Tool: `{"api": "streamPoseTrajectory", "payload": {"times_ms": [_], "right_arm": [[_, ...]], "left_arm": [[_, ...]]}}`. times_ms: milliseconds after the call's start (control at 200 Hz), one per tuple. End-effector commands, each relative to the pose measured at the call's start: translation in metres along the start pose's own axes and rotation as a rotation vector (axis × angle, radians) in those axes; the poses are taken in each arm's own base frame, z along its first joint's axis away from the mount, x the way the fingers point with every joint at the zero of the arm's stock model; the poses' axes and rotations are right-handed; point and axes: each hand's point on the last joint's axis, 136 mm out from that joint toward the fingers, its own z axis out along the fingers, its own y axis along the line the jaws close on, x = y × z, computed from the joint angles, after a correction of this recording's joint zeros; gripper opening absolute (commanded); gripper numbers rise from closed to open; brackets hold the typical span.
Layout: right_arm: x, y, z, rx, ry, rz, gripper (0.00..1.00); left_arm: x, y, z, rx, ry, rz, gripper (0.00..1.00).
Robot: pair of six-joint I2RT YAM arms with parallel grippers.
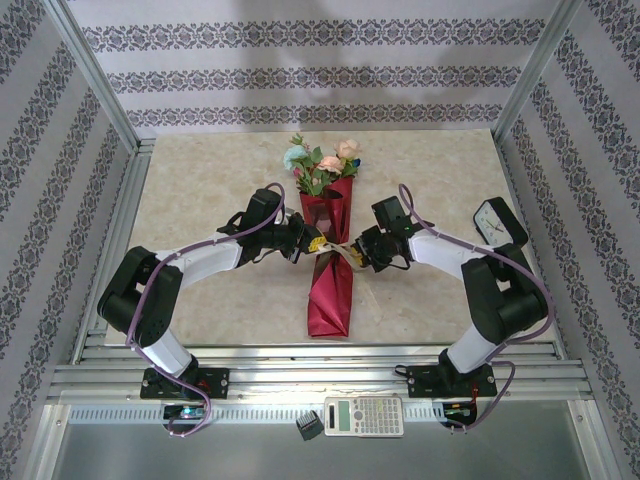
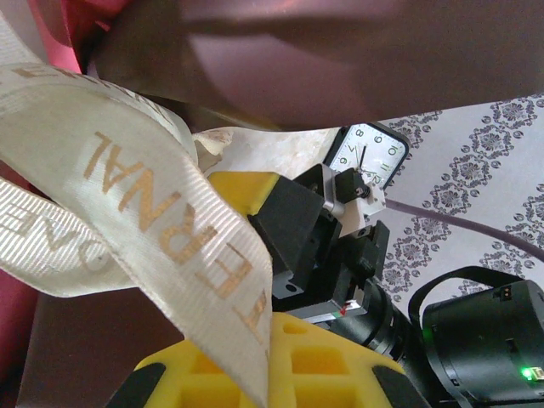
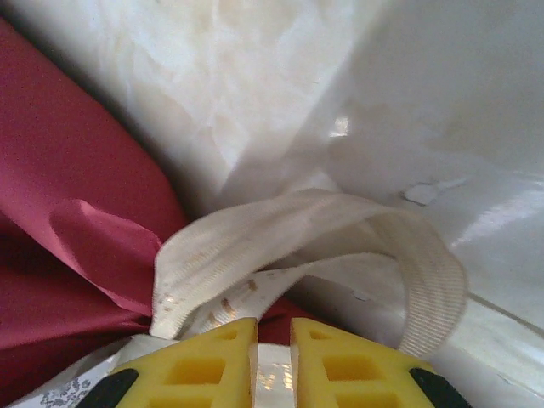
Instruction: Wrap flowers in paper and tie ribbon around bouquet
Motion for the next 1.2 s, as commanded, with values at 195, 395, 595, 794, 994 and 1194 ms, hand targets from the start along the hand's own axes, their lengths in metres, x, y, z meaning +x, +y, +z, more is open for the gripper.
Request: {"api": "streamPoseTrajectory", "payload": {"times_ms": [195, 395, 595, 794, 994, 1194], "right_arm": [[-0.003, 0.012, 0.005, -0.023, 0.007, 0.007, 0.21], [-0.004, 0.004, 0.009, -0.020, 0.004, 0.038, 0.26], [-0.006, 0.008, 0.016, -0.032, 0.006, 0.061, 0.27], [-0.004, 0.003, 0.016, -0.010, -0.001, 0.063, 0.22], [0.001, -0.002, 0.009, -0.006, -0.019, 0.066, 0.24], [-0.001, -0.006, 0.018, -0.002, -0.015, 0.094, 0.26]], "left_arm": [[0.006, -0.007, 0.002, 0.009, 0.011, 0.025, 0.00], [0.006, -0.007, 0.002, 0.009, 0.011, 0.023, 0.00], [0.006, -0.007, 0.003, 0.009, 0.013, 0.024, 0.00], [0.005, -0.009, 0.003, 0.011, 0.010, 0.027, 0.00], [0.005, -0.008, 0.003, 0.009, 0.012, 0.026, 0.00], [0.006, -0.010, 0.004, 0.011, 0.015, 0.026, 0.00]]}}
